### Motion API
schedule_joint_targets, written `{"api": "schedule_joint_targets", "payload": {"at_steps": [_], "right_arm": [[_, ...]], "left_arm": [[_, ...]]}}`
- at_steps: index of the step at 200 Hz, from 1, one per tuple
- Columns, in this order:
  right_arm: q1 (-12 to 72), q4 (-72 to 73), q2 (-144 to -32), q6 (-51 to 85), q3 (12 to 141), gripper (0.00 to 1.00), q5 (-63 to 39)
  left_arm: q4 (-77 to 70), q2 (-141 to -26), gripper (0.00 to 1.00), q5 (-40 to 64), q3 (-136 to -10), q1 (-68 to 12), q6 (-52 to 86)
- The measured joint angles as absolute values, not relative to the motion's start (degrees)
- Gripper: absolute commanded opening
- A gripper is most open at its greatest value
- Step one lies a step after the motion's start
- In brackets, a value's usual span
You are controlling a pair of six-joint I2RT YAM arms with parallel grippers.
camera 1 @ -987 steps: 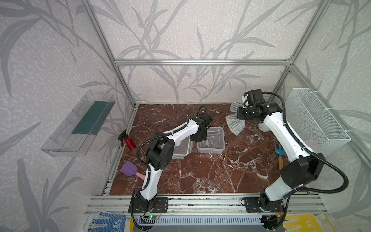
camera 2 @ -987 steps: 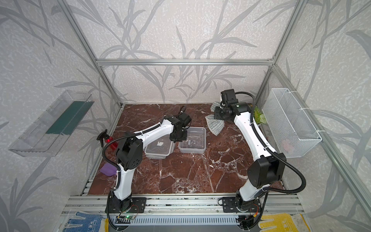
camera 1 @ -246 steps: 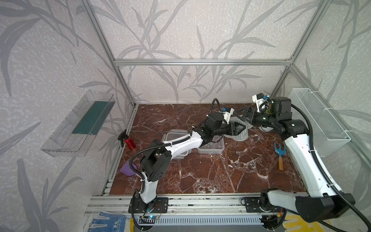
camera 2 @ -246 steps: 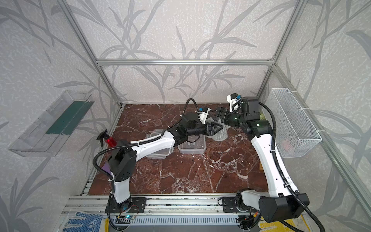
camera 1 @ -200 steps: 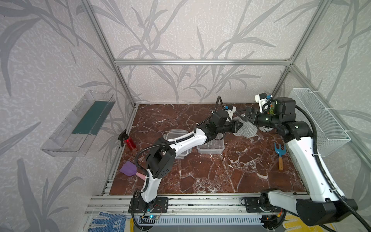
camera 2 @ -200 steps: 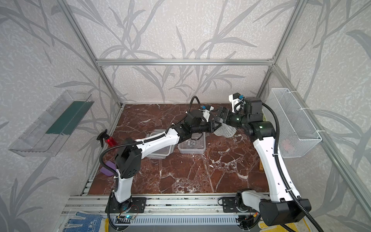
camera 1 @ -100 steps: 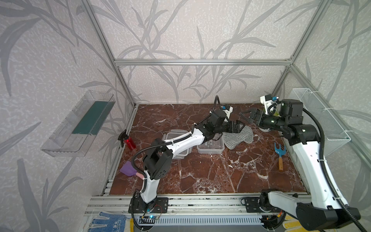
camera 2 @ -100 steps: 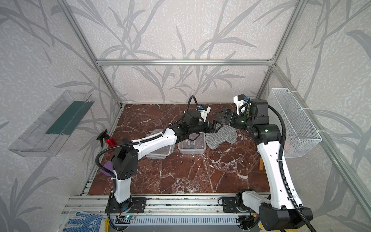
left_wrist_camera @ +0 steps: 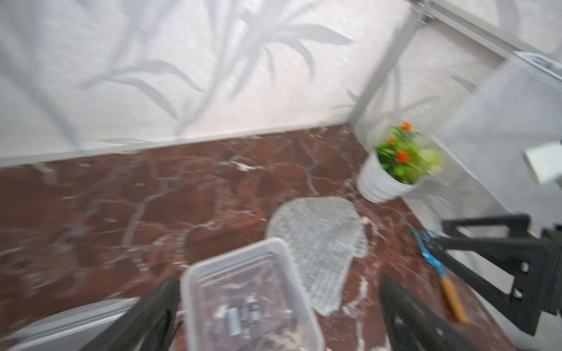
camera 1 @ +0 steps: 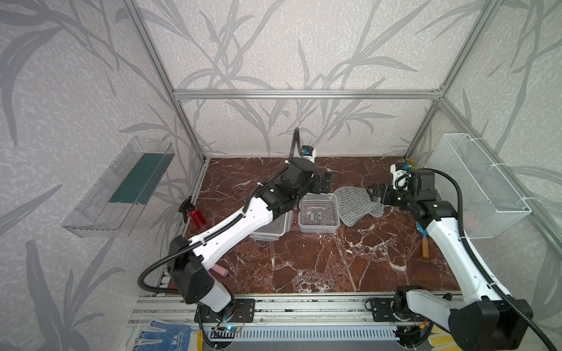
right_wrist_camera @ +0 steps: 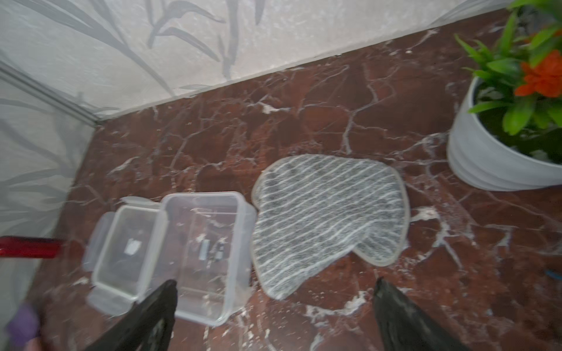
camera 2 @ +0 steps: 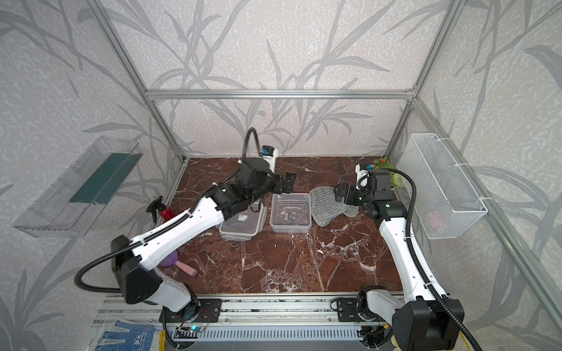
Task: Wipe the insides of the lunch boxes
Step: Reset both arms
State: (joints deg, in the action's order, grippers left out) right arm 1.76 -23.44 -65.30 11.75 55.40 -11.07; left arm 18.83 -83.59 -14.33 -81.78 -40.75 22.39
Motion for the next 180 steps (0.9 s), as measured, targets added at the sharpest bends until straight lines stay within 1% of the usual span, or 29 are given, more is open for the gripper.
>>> {"api": "schedule_joint_targets", "payload": {"at_steps": [19,36,58,82,127,151,180], "right_arm": [[1.8,-13.6,-64.9,7.6,45.7,0.99,-6.1],[1.8,-6.1,-65.6,4.7,39.4,0.99,-4.0],[1.8,3.6,-67.8,2.9,33.5,0.99,-3.5],[1.8,12.2,-70.3,1.3,28.8,0.99,-3.3],[1.8,25.8,-72.8,0.4,22.9,0.99,-2.9],[1.8,30.9,-75.8,0.3,22.2,0.99,-3.3],[1.8,38.0,-77.9,-0.3,20.7,0.99,-3.5]], "left_arm": [[19.3,-74.7,0.99,-20.8,-72.3,-30.4,21.6],[18.1,-68.7,0.99,-27.5,-62.0,-22.0,20.3],[16.6,-65.4,0.99,-33.1,-50.7,-16.9,17.9],[11.7,-64.4,0.99,-35.7,-40.9,-11.6,16.1],[-5.8,-61.3,0.99,-34.2,-25.7,-3.0,13.5],[-14.5,-65.2,0.99,-31.2,-22.7,-0.6,12.5],[-23.7,-71.2,0.99,-27.0,-21.4,-0.2,11.2]]}}
